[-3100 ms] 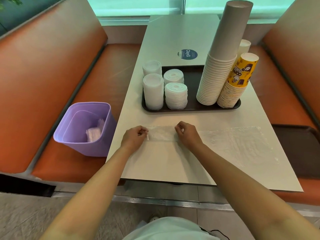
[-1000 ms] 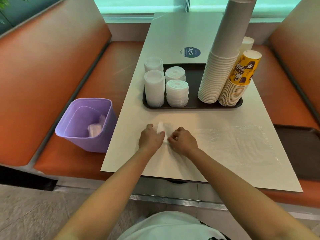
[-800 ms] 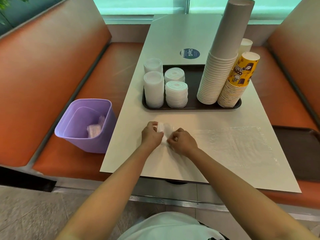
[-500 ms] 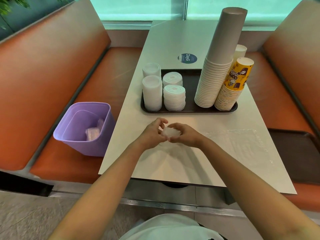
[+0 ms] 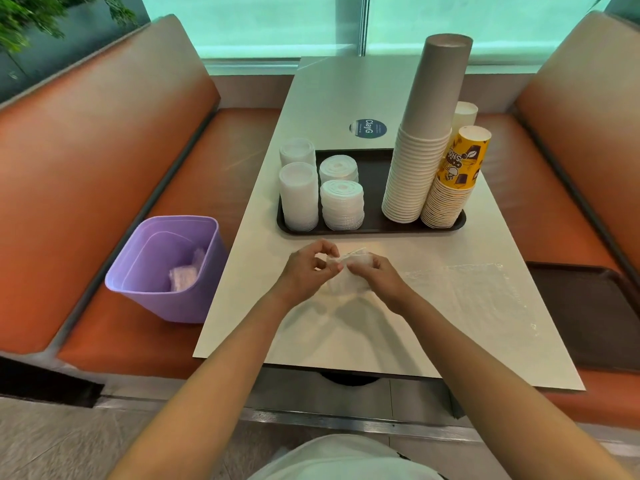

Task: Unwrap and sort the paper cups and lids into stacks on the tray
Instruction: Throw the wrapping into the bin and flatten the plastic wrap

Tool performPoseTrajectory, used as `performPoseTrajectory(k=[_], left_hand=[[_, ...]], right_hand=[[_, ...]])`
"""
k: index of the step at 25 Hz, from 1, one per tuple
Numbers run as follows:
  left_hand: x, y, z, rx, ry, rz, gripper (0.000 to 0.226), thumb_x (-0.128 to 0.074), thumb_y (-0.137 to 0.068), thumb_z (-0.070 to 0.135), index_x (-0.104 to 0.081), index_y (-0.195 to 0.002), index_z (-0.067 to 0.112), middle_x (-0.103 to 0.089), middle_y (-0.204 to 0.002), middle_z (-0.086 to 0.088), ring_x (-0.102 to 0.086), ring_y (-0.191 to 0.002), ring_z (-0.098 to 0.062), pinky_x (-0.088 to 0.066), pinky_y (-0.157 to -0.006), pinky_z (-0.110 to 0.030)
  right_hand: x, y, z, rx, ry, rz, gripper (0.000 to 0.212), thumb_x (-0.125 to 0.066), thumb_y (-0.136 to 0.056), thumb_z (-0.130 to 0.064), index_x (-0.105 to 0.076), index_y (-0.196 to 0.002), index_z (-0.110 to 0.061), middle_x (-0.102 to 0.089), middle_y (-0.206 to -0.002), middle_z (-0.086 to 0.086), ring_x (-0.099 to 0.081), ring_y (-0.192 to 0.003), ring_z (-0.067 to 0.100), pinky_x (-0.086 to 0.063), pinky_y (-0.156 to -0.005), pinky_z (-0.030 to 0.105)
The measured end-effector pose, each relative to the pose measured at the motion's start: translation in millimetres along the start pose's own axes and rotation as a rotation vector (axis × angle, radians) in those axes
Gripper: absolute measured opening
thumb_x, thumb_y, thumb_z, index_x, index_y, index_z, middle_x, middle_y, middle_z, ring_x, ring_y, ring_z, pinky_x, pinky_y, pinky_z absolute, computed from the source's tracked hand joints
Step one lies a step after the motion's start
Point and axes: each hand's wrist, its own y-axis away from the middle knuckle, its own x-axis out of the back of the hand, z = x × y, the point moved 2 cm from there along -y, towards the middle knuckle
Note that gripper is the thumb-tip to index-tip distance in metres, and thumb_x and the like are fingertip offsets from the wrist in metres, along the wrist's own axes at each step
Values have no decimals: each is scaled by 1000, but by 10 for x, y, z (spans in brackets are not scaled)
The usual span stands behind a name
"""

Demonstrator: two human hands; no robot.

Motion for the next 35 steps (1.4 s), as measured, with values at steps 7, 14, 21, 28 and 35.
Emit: performPoseTrajectory(k=[7, 14, 21, 28, 35], left_hand=[[-91, -29, 48, 50, -205, -38, 24, -66, -87, 18, -54, -67, 14, -56, -60, 4, -48, -45, 5, -36, -50, -9], [-242, 34, 0, 77, -37, 111, 28, -62, -88, 8, -47, -67, 17, -52, -62, -1, -48, -56, -15, -49, -58, -29], [-285, 167, 64, 31, -65, 83, 27, -55, -91, 2, -53, -77, 25, -55, -70, 2, -49, -65, -17, -46, -65, -32], [-314, 326, 111, 53, -48, 64, 38, -44, -90, -5, -59, -73, 25, -58, -77, 1, -50, -68, -15, -46, -66, -26], [-212, 386, 191, 177, 78, -16, 32, -47, -86, -14, -66, -98, 9, -59, -94, -3, -52, -70, -12, -48, -55, -15]], right_hand=[[131, 30, 52, 138, 78, 257, 13, -58, -92, -7, -58, -81, 0, -52, -65, 4, -49, -51, 2, -42, -46, 20], [165, 77, 130, 201, 196, 301, 34, -57, -94, -18, -52, -72, 9, -45, -61, 6, -42, -59, 15, -36, -53, 30], [170, 211, 39, 280, 195, 226, 13, -51, -96, -9, -60, -91, -16, -54, -72, -9, -47, -60, -3, -37, -59, 14], [90, 265, 104, 316, 257, 360, 12, -56, -92, -6, -64, -86, -14, -63, -81, -2, -53, -72, 2, -38, -65, 7], [102, 143, -69, 260, 261, 300, 15, -59, -88, -4, -64, -78, -14, -60, -71, -10, -53, -67, 3, -41, -64, 19]])
